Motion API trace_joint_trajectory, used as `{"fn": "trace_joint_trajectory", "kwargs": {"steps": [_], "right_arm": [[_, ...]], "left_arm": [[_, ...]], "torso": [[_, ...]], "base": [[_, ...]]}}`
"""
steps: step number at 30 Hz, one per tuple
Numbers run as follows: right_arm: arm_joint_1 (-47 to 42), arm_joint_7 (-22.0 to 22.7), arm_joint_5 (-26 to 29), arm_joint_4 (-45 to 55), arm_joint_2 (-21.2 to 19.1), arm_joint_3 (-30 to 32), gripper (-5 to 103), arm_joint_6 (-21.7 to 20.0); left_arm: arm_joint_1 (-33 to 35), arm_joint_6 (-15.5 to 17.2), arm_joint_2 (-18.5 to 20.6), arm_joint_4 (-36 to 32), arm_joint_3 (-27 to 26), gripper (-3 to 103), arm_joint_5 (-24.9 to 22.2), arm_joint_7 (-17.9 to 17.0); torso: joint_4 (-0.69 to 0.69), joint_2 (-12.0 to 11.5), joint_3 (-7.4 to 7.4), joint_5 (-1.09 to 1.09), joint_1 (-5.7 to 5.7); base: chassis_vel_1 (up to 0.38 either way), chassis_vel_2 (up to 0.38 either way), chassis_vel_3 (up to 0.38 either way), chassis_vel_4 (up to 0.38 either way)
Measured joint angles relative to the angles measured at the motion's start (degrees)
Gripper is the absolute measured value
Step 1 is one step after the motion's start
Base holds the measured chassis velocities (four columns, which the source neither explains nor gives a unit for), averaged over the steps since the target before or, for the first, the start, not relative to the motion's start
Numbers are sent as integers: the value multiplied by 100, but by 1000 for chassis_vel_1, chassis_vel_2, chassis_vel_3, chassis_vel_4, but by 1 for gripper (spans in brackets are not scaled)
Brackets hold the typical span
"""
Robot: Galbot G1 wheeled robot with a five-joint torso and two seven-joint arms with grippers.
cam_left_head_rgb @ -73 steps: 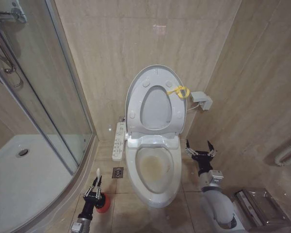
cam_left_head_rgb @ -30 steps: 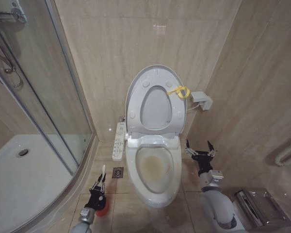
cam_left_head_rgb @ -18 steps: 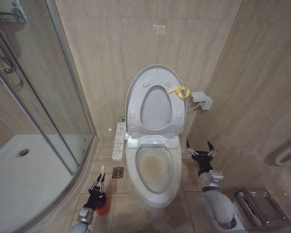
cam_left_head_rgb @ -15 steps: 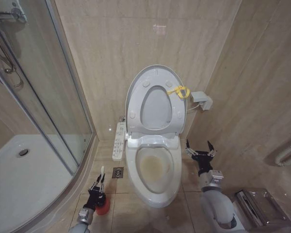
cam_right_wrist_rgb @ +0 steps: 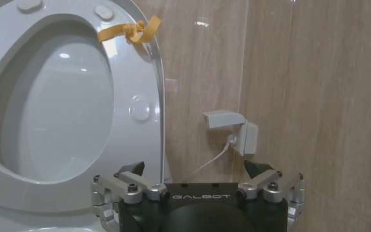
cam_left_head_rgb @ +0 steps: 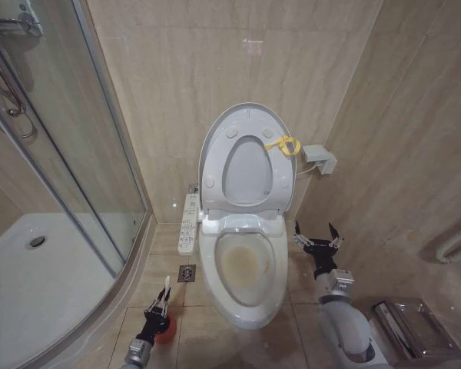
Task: Open the toilet lid, clean the toilet bowl with a toilet brush, close the toilet lid, and flush.
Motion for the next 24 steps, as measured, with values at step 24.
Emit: {"fn": "trace_joint_trajectory", "kwargs": {"steps": [24], "right_arm": [[0,0,0,0,0,0,100,0]], "left_arm": [[991,231,87,-1231,-326,49,411,-764]], "torso": [[0,0,0,-2,0]], "base": [[0,0,0,0]]}}
